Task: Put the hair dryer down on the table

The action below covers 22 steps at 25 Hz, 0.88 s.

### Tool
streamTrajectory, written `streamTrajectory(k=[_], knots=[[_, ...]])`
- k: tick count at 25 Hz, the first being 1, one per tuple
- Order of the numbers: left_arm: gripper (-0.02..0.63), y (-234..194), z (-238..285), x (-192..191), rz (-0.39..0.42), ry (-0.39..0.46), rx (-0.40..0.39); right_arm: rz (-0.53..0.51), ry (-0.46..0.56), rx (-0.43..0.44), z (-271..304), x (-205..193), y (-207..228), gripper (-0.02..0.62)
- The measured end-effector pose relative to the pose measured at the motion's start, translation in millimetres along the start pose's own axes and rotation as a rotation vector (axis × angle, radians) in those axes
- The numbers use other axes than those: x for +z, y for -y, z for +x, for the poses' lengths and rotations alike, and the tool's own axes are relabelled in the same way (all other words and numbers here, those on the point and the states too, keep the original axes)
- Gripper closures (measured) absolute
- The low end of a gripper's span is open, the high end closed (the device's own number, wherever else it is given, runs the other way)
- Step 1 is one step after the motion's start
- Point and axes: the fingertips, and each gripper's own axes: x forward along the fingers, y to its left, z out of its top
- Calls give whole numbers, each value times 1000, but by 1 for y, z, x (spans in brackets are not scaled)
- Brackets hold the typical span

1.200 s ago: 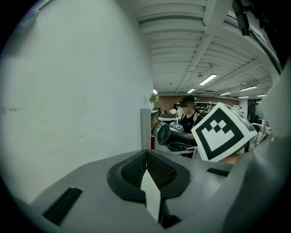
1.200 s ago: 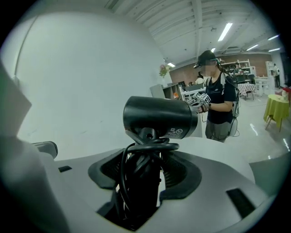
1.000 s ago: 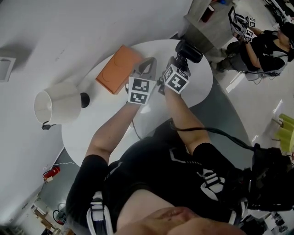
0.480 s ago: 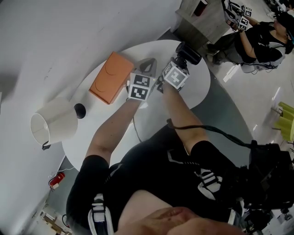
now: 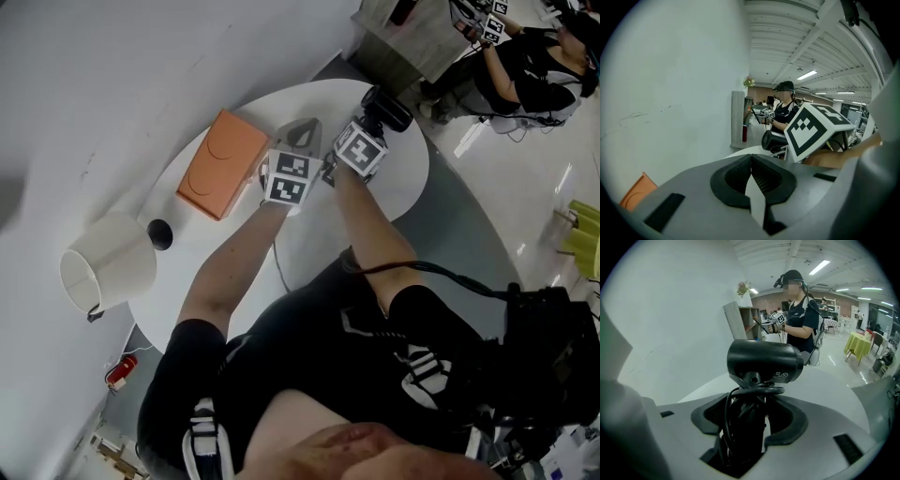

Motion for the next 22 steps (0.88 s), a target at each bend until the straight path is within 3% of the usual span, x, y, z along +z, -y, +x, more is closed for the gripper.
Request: streamTrajectory(k=[14, 22], knots=[[574, 6, 11, -15, -28, -56, -22, -41, -20, -53, 11, -6, 12, 347], [574, 4, 16, -22, -42, -76, -28, -11, -58, -59, 21, -9, 14, 341]])
